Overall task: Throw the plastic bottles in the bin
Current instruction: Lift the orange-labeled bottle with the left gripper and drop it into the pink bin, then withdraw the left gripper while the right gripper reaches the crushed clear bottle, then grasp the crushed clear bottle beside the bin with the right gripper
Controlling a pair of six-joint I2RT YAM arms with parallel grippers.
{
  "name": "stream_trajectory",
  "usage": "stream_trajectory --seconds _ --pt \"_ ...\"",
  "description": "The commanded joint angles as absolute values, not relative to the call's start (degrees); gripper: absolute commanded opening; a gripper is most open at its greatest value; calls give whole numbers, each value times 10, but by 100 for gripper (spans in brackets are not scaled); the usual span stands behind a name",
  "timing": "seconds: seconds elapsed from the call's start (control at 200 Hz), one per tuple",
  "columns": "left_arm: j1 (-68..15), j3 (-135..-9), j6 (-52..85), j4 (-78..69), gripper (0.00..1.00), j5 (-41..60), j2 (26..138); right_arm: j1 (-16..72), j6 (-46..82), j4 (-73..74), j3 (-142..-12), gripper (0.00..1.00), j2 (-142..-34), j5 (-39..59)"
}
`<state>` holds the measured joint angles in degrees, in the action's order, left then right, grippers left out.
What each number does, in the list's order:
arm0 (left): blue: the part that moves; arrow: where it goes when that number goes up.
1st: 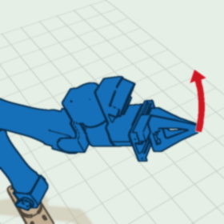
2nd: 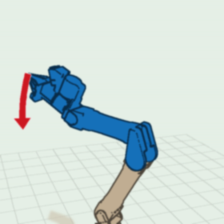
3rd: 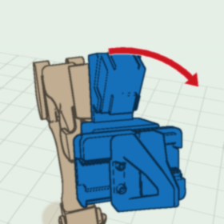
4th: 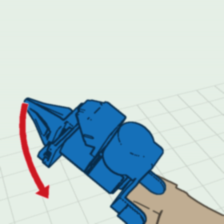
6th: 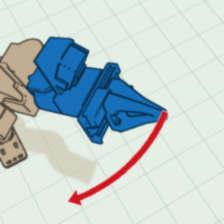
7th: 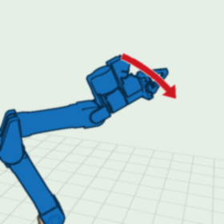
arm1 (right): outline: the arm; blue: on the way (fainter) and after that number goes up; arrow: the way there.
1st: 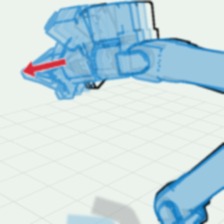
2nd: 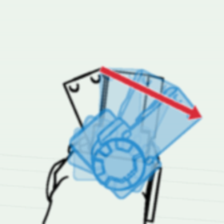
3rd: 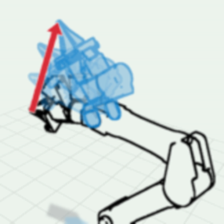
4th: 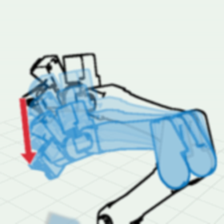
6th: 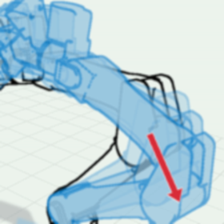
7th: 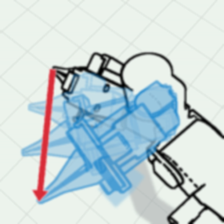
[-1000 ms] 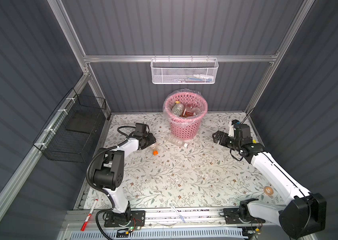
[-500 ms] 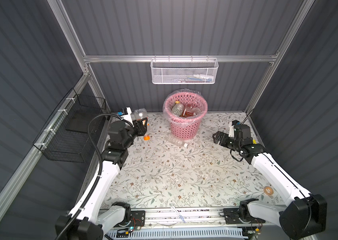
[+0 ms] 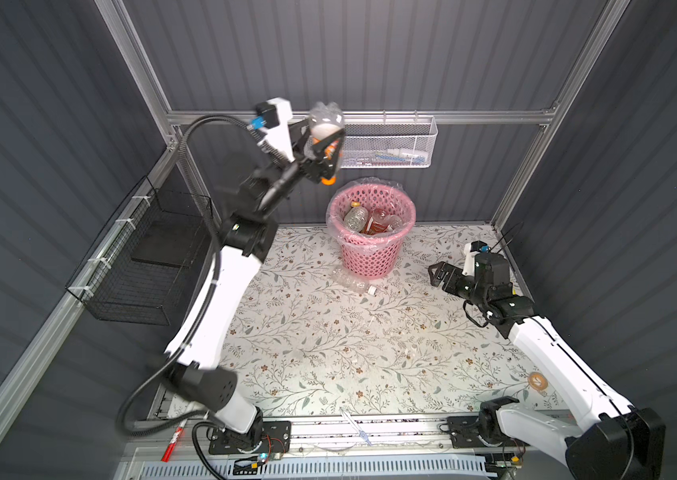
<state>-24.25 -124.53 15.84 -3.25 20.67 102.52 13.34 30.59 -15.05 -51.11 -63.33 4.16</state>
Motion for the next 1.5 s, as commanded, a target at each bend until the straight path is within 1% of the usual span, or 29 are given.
stream_trajectory --seconds 0.0,0.045,0.08,0.19,0.255,0.375,0.585,0.74,0.865,0.936,1.041,1.156,1.281,1.316,1.491 --pt "-253 -1391 132 241 100 201 1135 149 306 -161 -519 99 -635 48" --pt "-252 -1409 124 262 100 193 1140 152 303 -170 -521 99 -635 45" --pt "-252 -1398 112 265 100 164 1126 154 299 -174 -522 99 -633 44" --pt "-246 -1283 85 222 100 97 1038 156 298 -181 -522 99 -633 43" --pt "-227 -1217 89 200 100 86 984 159 295 -184 -525 99 -637 45" --pt "-174 -1118 112 192 100 90 919 168 283 -205 -551 99 -664 36" --pt "-99 -931 131 194 100 74 823 172 270 -220 -580 99 -676 18" --pt "-11 -772 187 181 100 123 779 182 238 -245 -592 99 -699 24" --pt "31 -688 208 182 100 151 755 214 168 -246 -593 99 -737 53" --pt "46 -661 211 183 100 155 743 247 116 -248 -599 99 -769 53" --pt "59 -637 215 184 100 144 731 304 44 -249 -623 99 -828 17" --pt "69 -604 238 152 100 148 729 350 -12 -244 -667 99 -900 -10" --pt "76 -578 243 135 100 154 738 383 -62 -227 -708 99 -970 -34" --pt "77 -573 244 131 100 154 738 388 -73 -197 -713 99 -986 -37" --pt "82 -563 243 117 100 160 737 408 -121 -138 -753 97 -1057 -62"
